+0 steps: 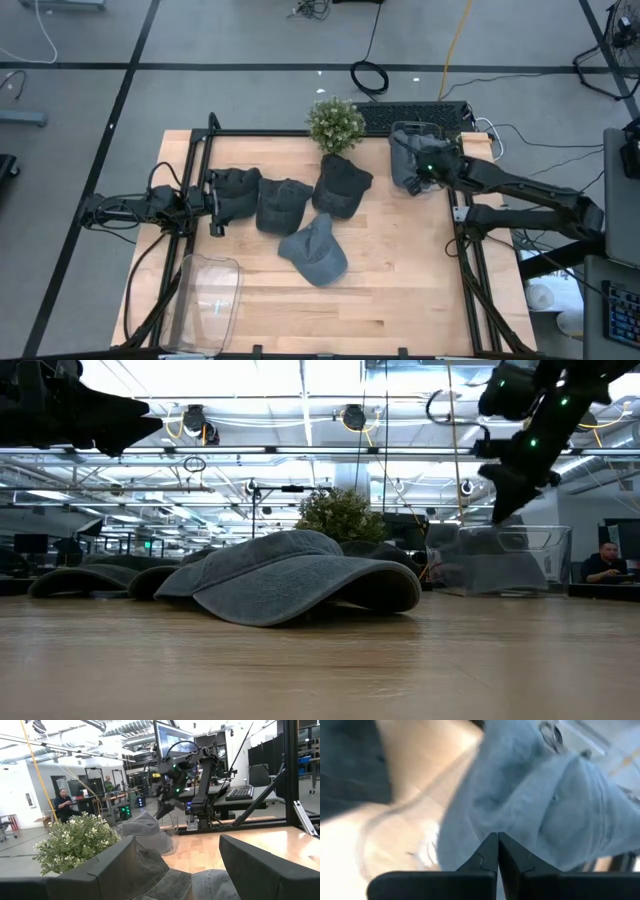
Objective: Pick & Place hat
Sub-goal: Put the bottom gray cap into the top transparent bin, then put the gray cap into the top transparent bin
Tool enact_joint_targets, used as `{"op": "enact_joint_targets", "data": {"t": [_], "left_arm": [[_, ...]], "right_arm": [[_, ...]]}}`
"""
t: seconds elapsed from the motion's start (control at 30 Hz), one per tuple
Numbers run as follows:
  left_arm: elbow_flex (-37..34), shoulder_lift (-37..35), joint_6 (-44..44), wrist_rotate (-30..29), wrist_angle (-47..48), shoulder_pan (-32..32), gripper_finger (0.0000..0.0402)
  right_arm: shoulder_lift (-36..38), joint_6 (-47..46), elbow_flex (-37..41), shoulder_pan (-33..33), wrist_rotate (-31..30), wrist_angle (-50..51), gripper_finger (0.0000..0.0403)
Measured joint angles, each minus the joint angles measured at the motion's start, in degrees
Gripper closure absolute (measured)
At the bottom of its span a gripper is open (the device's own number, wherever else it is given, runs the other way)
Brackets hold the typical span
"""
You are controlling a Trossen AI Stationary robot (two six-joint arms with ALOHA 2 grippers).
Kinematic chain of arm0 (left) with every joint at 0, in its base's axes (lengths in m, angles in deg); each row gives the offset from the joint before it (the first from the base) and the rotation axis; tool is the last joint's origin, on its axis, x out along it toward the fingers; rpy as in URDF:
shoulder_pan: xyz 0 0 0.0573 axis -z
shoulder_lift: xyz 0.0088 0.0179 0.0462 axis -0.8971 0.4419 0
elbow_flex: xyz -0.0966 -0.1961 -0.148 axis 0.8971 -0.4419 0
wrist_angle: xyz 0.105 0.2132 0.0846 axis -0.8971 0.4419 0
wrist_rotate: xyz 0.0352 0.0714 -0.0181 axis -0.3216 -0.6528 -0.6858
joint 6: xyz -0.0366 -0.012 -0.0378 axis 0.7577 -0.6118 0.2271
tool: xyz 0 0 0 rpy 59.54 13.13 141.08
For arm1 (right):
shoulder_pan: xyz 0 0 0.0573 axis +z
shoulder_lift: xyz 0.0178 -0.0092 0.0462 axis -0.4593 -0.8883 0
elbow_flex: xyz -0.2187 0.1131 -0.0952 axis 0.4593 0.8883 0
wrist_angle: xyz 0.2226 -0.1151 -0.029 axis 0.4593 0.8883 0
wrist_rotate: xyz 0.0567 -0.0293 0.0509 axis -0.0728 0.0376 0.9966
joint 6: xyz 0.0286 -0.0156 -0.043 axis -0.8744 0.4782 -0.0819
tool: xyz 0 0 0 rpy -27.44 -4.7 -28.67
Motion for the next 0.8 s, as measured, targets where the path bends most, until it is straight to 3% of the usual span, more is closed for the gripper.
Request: {"op": "enact_joint_targets", "data": {"t": [0.13,0.23,0.33,0.47,0.6,0.7,0.8], "left_arm": [[0.0,-0.02,-0.02,0.0,0.0,0.02,0.0108],[0.0,0.0,-0.01,0.0,-0.01,0.0,0.0108],[0.0,-0.02,-0.02,0.0,-0.01,0.0,0.0108],[0.0,0.0,-0.01,-0.01,0.0,0.0,0.0108],[0.0,0.0,0.0,0.0,-0.05,0.01,0.0108],[0.0,0.0,0.0,0.02,0.0,0.02,0.0108],[0.0,0.0,0.0,0.02,-0.02,0.01,0.0108]], "right_arm": [[2.9,-1.25,-0.07,3.87,8.36,-5.2,0.0403],[3.84,-2.6,1.86,9.03,17.22,-16.3,0.0403],[3.78,-1.3,6.69,15.77,26.53,-35.0,0.0403],[2.03,0.34,14.78,24.29,36.55,-67.31,0.0403],[-2.38,3.53,20.13,32.89,36.73,-91.34,0.0401],[-6.87,8.98,19.69,39.76,34.49,-95.39,0.0379],[-12.35,13.67,16.36,46.15,30.77,-95.38,0.033]]}}
